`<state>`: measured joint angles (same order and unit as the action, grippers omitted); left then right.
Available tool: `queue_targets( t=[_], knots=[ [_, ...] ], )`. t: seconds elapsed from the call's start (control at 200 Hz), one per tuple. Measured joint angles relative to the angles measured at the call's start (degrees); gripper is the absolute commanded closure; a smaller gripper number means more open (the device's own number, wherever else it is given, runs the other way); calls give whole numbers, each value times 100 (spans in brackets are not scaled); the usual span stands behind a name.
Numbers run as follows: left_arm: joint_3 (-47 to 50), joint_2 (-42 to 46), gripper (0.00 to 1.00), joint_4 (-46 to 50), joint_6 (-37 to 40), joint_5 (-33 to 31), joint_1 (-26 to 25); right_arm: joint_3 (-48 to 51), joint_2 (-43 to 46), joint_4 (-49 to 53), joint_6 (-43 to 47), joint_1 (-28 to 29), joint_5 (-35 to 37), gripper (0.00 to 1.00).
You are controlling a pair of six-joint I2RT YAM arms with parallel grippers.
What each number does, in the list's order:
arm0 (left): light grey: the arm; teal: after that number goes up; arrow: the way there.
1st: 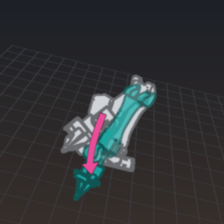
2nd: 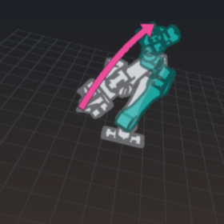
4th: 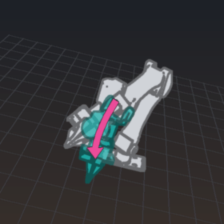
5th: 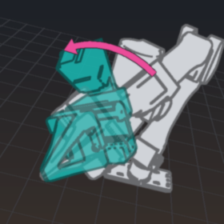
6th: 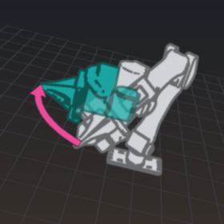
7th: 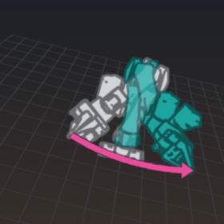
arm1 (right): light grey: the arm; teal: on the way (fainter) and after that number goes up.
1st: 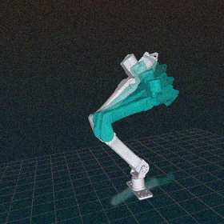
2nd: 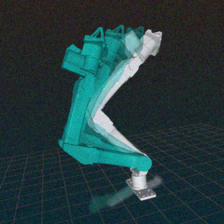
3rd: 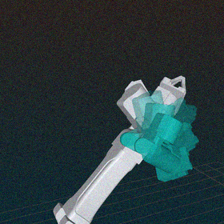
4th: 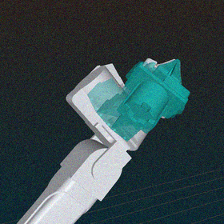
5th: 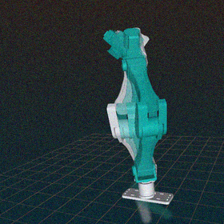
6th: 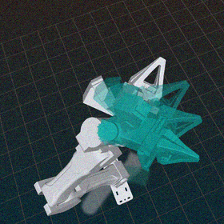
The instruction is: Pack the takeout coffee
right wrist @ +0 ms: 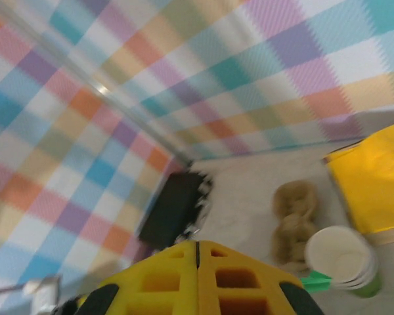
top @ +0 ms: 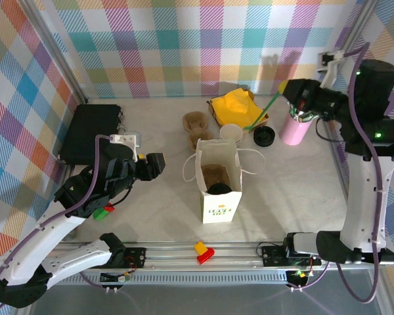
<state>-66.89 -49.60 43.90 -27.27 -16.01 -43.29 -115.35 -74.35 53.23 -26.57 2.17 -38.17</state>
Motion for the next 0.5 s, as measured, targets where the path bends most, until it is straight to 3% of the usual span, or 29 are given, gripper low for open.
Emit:
queue_targets(
  t=[0.22,0.5],
  knots=[
    [0,-22,30,0,-31,0,0,328,229,57,-48,1244,4,100],
    [44,-31,30,-4,-39,7,0,1169,442,125,-70,2199,479,100]
  ],
)
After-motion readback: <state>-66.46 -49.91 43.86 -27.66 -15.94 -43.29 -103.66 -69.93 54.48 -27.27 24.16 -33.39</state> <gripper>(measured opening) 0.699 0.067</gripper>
